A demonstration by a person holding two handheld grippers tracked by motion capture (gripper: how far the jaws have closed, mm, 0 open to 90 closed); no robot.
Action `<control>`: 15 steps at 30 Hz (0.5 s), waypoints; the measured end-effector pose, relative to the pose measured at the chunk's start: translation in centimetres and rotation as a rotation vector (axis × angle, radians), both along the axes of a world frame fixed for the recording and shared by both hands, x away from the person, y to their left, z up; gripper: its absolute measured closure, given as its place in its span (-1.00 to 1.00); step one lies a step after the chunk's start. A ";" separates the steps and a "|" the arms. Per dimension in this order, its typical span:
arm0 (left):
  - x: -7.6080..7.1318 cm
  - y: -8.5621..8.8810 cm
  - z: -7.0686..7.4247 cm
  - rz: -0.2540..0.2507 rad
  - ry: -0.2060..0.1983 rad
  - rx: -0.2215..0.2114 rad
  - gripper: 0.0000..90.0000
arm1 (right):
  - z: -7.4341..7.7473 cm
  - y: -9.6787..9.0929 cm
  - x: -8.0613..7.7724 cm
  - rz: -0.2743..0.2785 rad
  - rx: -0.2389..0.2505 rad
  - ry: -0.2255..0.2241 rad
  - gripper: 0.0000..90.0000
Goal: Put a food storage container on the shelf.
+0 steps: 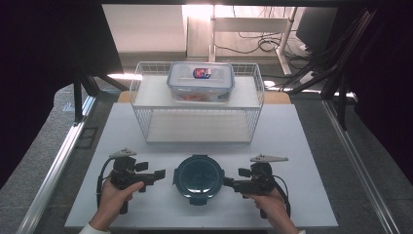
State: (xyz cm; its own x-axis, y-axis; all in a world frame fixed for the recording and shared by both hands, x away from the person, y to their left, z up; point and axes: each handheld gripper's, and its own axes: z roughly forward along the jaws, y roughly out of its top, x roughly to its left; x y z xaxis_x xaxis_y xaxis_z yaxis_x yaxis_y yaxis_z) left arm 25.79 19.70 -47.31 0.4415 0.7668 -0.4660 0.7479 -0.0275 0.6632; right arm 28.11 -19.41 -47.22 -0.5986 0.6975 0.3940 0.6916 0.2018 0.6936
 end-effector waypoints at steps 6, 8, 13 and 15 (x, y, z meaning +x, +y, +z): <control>1.9 -1.6 -0.9 -0.044 0.082 -0.084 -0.74 | -0.7 0.9 0.6 -0.013 0.016 0.052 -0.61; 2.4 -2.1 -1.4 -0.050 0.111 -0.092 -0.74 | -1.0 1.2 1.0 -0.017 0.028 0.080 -0.62; 3.0 -2.9 -2.4 -0.064 0.161 -0.119 -0.75 | -2.1 1.6 1.9 -0.019 0.042 0.140 -0.67; 3.3 -2.9 -3.3 -0.078 0.205 -0.171 -0.77 | -2.5 1.7 2.2 -0.023 0.065 0.171 -0.68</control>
